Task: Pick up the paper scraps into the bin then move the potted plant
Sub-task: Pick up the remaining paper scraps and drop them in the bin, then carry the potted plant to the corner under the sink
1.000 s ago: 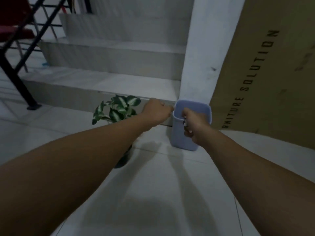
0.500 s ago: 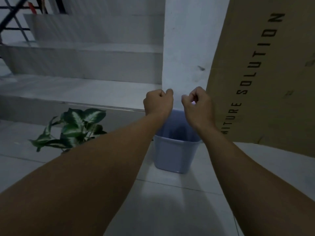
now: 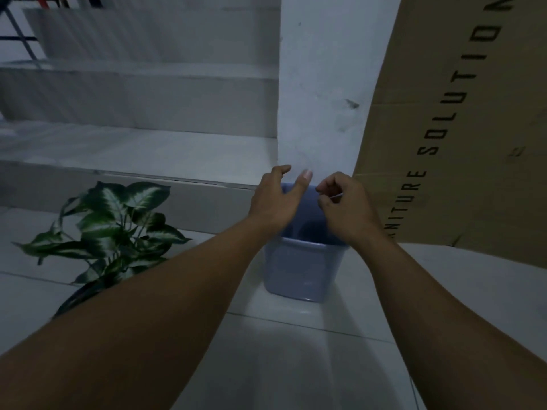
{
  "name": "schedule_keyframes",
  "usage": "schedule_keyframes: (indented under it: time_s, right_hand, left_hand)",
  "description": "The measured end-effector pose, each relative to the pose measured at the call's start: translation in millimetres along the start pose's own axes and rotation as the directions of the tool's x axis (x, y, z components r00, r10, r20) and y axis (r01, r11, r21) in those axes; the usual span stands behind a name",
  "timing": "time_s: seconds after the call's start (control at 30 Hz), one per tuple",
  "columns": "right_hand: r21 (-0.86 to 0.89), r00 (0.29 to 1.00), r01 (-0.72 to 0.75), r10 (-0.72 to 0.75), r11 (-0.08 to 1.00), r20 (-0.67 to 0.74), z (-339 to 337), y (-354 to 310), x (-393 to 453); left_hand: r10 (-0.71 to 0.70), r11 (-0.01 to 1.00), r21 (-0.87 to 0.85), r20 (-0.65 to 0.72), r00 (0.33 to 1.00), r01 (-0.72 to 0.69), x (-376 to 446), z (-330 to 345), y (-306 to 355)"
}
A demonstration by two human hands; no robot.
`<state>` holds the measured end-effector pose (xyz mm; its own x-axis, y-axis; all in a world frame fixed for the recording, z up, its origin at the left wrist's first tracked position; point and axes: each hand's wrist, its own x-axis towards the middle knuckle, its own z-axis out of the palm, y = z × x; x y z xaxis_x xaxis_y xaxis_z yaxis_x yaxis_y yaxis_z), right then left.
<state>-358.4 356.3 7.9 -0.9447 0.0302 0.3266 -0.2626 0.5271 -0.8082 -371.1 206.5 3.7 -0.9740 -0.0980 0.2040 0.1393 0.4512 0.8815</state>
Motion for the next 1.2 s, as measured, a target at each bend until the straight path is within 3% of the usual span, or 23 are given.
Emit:
schedule_keyframes:
  time_s: [0.17, 0.37, 0.5, 0.57, 0.67, 0.8, 0.87, 0.97, 1.1, 1.2]
  right_hand:
    - [-0.034, 0.998, 0.014, -0.012, 0.999, 0.06, -3, -9, -9]
    - [-0.075, 0.975, 0.147, -0.132, 0.986, 0.179, 2, -42, -33]
    - [-0.077, 0.921, 0.269, -0.233, 0.96, 0.312, 23, -75, -67]
    - [-0.09, 0.887, 0.267, -0.208, 0.96, 0.411, 35, -86, -80]
    - [-0.089, 0.778, 0.177, -0.084, 0.98, 0.623, 54, -103, -96]
    - [-0.306, 0.45, 0.075, 0.242, 0.949, 0.86, 86, -122, -120]
    - [-0.353, 0.368, 0.049, 0.311, 0.934, 0.876, 103, -126, -133]
    - [-0.318, 0.419, -0.086, 0.324, 0.944, 0.848, 140, -126, -156]
    - [-0.148, 0.6, -0.245, 0.27, 0.958, 0.753, 185, -121, -185]
    - [-0.048, 0.725, -0.22, 0.197, 0.974, 0.66, 213, -119, -200]
  left_hand:
    - [-0.062, 0.998, -0.003, 0.044, 0.997, 0.062, -11, -14, 12]
    - [0.043, 0.991, -0.119, -0.144, 0.989, -0.061, -76, -66, 21]
    - [0.126, 0.989, -0.044, -0.257, 0.958, -0.141, -138, -113, 4]
    - [0.178, 0.983, 0.011, -0.319, 0.931, -0.185, -164, -135, -5]
    - [0.209, 0.974, 0.01, -0.444, 0.871, -0.228, -195, -166, -19]
    - [0.223, 0.975, 0.119, -0.537, 0.813, -0.189, -220, -202, -46]
    - [0.167, 0.986, 0.097, -0.566, 0.807, -0.136, -227, -218, -62]
    - [0.027, 0.999, 0.043, -0.59, 0.807, -0.002, -235, -236, -93]
    - [-0.22, 0.974, -0.07, -0.528, 0.821, 0.216, -241, -246, -129]
    - [-0.34, 0.937, -0.07, -0.403, 0.85, 0.342, -245, -248, -156]
